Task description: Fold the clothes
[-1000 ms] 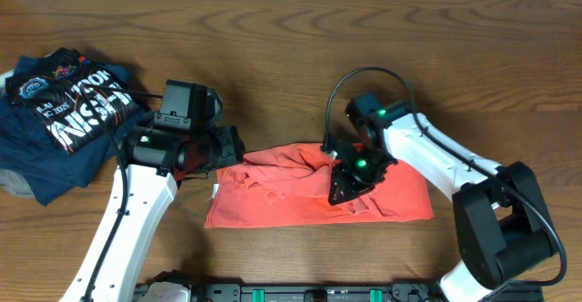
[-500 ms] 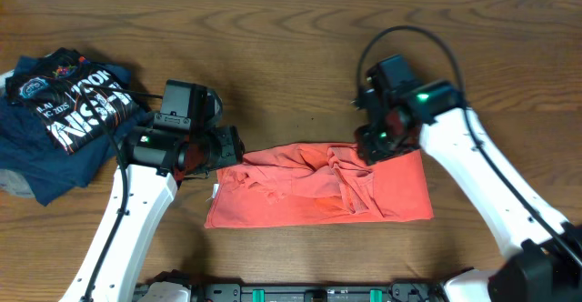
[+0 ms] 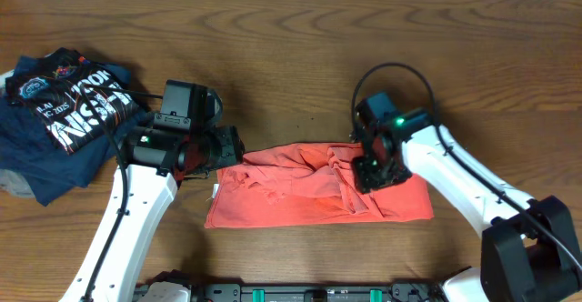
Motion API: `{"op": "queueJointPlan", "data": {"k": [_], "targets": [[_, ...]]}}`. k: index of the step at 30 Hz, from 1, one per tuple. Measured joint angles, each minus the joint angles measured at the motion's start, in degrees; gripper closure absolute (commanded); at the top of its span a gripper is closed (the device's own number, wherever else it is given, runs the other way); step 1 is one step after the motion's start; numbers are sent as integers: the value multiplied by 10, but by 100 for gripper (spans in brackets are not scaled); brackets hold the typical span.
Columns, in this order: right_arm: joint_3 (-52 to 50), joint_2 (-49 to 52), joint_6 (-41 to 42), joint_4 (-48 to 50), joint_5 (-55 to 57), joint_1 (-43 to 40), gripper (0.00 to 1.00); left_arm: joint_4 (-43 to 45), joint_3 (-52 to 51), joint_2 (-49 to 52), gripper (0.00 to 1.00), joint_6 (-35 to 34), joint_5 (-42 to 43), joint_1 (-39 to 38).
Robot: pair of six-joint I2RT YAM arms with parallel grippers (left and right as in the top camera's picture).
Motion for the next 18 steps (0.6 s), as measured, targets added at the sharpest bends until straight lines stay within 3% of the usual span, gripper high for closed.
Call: {"op": "queueJointPlan", "data": {"k": [3, 4, 17, 18], "targets": [[-9, 0, 2, 25, -22, 15, 91, 0, 0, 0, 46, 0, 0, 0], [-9, 0, 5, 30, -26, 19, 97, 0, 0, 0, 46, 0, 0, 0], [-9, 0, -2, 50, -47, 112, 99, 0, 0, 0, 46, 0, 0, 0], [-9, 0, -7, 50, -51, 119, 92, 0, 0, 0, 46, 0, 0, 0]]}}
